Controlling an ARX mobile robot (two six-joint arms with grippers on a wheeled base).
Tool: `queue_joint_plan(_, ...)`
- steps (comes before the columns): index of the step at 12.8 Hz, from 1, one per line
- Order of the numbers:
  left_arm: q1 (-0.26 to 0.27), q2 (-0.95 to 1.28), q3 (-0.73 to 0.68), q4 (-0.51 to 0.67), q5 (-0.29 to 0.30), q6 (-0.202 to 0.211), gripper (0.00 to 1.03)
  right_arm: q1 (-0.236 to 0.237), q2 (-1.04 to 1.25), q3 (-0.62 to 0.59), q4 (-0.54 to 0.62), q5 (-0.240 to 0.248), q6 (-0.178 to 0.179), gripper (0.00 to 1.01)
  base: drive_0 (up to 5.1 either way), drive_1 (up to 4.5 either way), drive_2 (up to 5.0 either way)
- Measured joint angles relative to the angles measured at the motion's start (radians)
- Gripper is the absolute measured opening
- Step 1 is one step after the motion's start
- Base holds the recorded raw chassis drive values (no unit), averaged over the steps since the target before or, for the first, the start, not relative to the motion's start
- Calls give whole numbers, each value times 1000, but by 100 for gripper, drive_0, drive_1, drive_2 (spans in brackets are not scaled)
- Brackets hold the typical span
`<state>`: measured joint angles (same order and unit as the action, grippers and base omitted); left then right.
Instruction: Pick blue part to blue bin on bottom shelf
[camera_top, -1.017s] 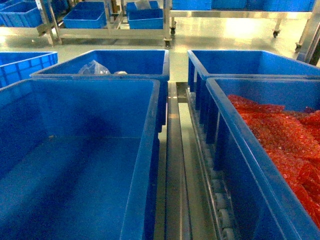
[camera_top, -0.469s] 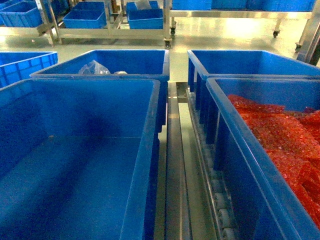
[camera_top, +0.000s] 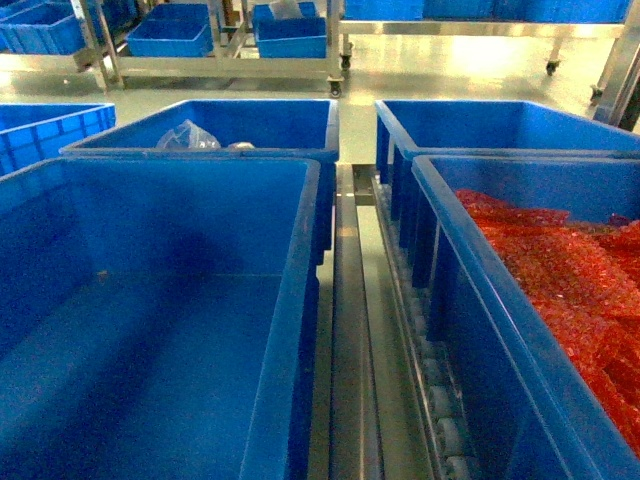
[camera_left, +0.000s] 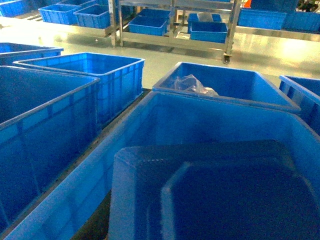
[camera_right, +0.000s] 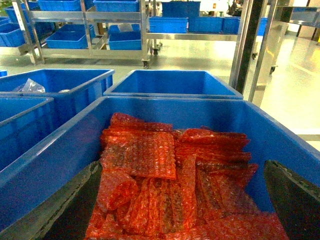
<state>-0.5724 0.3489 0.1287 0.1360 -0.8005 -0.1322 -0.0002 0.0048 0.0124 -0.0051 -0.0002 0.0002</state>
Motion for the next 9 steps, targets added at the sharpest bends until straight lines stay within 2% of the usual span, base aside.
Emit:
queue_joint_plan(5, 0, 0, 0, -5, 0, 0, 43, 0, 0, 0, 0, 0, 0, 98, 0, 0, 0)
queue_joint_plan(6, 25, 54, 37, -91, 62, 17, 43, 0, 0, 0, 0, 0, 0, 98, 0, 0, 0)
queue_joint_plan(8, 92, 347, 134, 165, 195, 47, 43, 0, 0, 0, 0, 0, 0, 98, 0, 0, 0)
queue_joint_plan(9, 98, 485, 192, 284, 238, 58, 43, 0, 0, 0, 0, 0, 0, 98, 0, 0, 0)
